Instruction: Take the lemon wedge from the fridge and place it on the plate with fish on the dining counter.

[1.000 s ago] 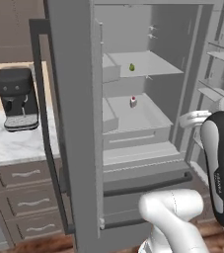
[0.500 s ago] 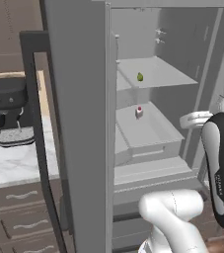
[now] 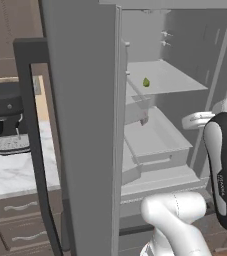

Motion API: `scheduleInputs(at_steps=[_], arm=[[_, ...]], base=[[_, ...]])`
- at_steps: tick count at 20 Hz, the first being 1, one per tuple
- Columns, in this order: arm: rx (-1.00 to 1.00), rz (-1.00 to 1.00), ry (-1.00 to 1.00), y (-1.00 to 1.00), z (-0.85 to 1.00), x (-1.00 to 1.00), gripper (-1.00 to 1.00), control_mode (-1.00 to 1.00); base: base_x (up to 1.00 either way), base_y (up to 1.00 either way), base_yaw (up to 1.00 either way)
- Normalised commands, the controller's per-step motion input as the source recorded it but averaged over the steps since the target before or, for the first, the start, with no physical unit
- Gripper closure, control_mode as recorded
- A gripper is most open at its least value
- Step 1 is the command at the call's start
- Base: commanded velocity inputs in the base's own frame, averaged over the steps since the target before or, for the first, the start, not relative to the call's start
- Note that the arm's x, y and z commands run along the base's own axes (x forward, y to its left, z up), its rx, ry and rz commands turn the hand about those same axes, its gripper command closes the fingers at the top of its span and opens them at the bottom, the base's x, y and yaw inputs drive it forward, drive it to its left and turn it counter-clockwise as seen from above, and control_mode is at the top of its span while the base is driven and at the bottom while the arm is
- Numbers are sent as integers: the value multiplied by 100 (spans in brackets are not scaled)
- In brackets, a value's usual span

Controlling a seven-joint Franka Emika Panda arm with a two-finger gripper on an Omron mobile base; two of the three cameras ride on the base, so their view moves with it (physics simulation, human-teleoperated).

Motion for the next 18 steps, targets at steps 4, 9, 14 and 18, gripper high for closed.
scheduleInputs(at_steps=[4, 9, 14, 18], arm=[[0, 0, 0, 0, 0, 0, -100, 100], [0, -6, 0, 17, 49, 52, -100, -100], [0, -3, 0, 20, 74, 41, -100, -100], [0, 0, -10, 4, 35, 20, -100, -100]], base=[[47, 18, -1], [0, 0, 0], [0, 0, 0], [0, 0, 0]])
